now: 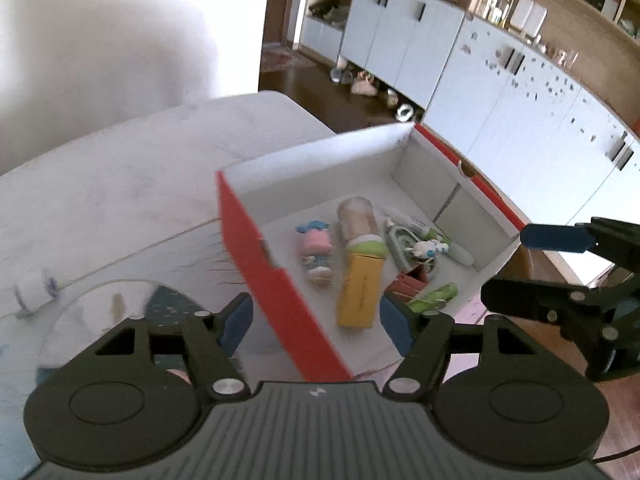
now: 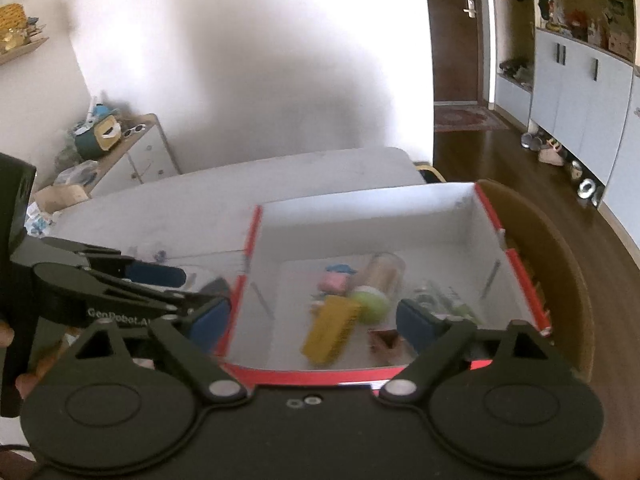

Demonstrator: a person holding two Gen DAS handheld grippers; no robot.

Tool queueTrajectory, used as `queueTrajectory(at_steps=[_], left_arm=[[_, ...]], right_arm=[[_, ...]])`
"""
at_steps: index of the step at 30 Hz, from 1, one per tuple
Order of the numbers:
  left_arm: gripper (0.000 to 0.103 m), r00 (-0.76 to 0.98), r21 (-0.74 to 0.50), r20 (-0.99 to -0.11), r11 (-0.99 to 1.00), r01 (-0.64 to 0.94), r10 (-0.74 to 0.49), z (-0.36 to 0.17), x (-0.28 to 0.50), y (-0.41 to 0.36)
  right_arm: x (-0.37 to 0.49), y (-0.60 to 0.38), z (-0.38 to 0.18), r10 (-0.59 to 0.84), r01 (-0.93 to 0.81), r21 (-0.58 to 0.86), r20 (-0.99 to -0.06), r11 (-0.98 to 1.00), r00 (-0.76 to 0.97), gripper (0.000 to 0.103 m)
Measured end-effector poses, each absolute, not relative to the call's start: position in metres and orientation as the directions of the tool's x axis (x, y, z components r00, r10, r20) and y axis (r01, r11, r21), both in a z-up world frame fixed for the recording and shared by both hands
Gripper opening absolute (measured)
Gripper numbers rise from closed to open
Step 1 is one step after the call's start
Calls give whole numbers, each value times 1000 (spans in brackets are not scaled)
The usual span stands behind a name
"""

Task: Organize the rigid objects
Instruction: 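Move both tools back over the table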

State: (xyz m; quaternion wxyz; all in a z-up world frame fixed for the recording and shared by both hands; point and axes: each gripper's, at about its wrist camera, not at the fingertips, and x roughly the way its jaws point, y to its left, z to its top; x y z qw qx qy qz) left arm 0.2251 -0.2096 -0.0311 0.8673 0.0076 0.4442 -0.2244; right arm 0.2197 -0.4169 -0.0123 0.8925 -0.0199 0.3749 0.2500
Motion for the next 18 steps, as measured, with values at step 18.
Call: queueTrajectory(at_steps=[18], left_arm=[[83,623,-140,-699,922,362,-351,-16,200,-70]], right_arm=[[165,-303,-34,469,-497,186,-701,848,537,99]])
